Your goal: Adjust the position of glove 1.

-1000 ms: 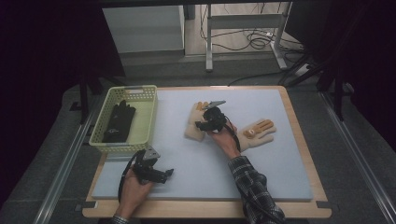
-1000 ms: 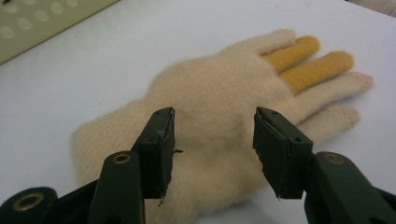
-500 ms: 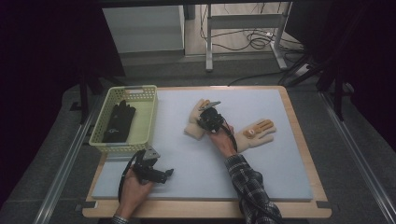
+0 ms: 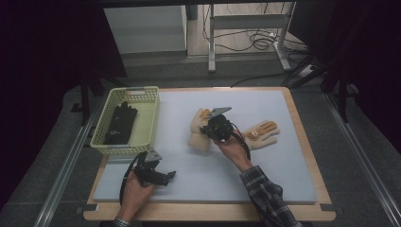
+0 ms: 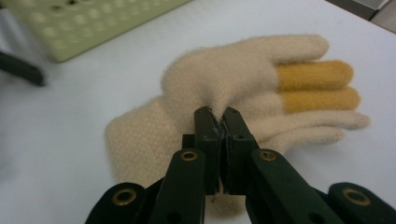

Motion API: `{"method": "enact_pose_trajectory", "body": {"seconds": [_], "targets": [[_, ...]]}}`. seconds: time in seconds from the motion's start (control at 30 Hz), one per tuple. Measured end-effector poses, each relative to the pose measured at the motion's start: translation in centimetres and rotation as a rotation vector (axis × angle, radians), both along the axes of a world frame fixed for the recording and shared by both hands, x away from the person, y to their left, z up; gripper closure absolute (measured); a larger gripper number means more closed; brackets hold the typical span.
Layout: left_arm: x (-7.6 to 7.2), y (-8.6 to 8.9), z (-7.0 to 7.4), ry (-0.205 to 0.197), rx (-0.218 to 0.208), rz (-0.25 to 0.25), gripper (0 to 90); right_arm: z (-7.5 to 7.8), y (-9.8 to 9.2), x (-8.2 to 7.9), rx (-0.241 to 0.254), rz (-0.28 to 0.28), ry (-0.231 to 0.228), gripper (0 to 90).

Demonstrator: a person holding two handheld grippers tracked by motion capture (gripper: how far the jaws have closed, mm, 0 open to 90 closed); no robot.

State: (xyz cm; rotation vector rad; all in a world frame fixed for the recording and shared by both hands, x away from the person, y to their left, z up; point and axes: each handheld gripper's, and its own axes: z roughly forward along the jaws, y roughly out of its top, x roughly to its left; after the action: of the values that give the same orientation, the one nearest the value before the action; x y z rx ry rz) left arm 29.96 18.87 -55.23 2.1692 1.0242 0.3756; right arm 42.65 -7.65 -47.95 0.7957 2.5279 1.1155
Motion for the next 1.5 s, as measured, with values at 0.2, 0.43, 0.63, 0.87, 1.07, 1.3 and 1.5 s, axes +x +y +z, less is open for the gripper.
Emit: {"method": "enact_pose_trajectory", "body": {"seconds": [0.2,0.43,0.63,0.87,1.07,1.3,1.5], "targets": [[0.0,0.0,0.0,-0.002,-0.004,0.003,2.3,0.9,-1.8,-5.0,0.031,0.079,0.024,85.1],[0.0,0.0,0.0,0.0,-0.005,0.002,2.3,-2.1,-2.3,-8.0,-0.026,0.147,0.072,78.6],[0.0,0.0,0.0,0.001,-0.003,0.001,2.4,-3.0,-3.0,-8.2,-0.005,0.116,0.071,55.3],[0.0,0.0,0.0,-0.001,-0.001,0.0,2.4,-1.9,-5.0,-7.2,0.013,0.043,0.056,52.3],[0.0,0.0,0.0,0.001,-0.003,0.001,2.4,-1.9,-8.0,-5.4,0.021,-0.096,0.059,54.3],[0.0,0.0,0.0,0.001,-0.003,0.001,2.4,-1.0,-10.9,-3.9,0.04,-0.219,0.04,55.5],[0.0,0.0,0.0,0.002,-0.004,0.001,2.3,-0.3,-14.6,-2.2,0.007,-0.379,0.019,58.2]]}}
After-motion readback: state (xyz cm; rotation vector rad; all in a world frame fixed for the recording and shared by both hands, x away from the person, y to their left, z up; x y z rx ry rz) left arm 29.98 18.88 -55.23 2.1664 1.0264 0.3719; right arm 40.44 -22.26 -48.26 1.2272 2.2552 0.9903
